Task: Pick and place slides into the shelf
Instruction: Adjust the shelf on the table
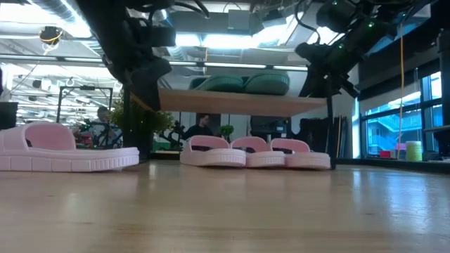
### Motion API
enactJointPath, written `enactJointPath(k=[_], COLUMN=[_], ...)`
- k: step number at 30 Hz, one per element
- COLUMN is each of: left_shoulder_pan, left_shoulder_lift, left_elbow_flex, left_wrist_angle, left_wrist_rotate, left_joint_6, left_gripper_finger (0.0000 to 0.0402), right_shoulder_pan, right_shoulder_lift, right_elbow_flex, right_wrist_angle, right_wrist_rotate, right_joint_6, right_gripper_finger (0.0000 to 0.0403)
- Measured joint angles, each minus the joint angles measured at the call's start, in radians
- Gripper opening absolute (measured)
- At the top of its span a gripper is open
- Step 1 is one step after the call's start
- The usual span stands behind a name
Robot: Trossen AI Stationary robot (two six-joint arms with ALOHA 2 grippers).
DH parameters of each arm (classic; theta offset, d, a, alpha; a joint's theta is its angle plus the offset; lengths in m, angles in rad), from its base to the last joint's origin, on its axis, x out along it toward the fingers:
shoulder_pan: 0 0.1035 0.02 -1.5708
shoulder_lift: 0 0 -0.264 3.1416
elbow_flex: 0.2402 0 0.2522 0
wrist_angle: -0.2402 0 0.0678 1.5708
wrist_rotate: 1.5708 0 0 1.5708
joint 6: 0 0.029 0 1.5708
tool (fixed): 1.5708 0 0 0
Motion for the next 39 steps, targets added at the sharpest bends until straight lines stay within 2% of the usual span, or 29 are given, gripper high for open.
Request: enactJointPath(k=[23,28,39], left_shoulder_pan=[-0.021,-0.020,-0.020], left_shoulder_lift=[0.000,0.000,0.000], left_elbow_flex=[0.000,0.000,0.000], left_wrist_angle=[0.002,0.001,0.002], left_wrist_rotate=[0.004,0.004,0.003], left_joint_6=[-0.019,-0.018,-0.017], left_gripper_finger=[0.0159,0.0159,0.0159], right_shoulder_pan=[0.000,0.000,0.000], right_shoulder_lift=[-0.031,-0.031,-0.033], right_elbow_flex=[-0.001,-0.001,0.001], right_wrist_angle=[-0.050,-0.036,-0.031], right_wrist_rotate=[0.016,0.019,0.020], right_joint_6=[-0.009,-0.049,-0.049], right_gripper_finger=[0.0119,0.0149,0.0252])
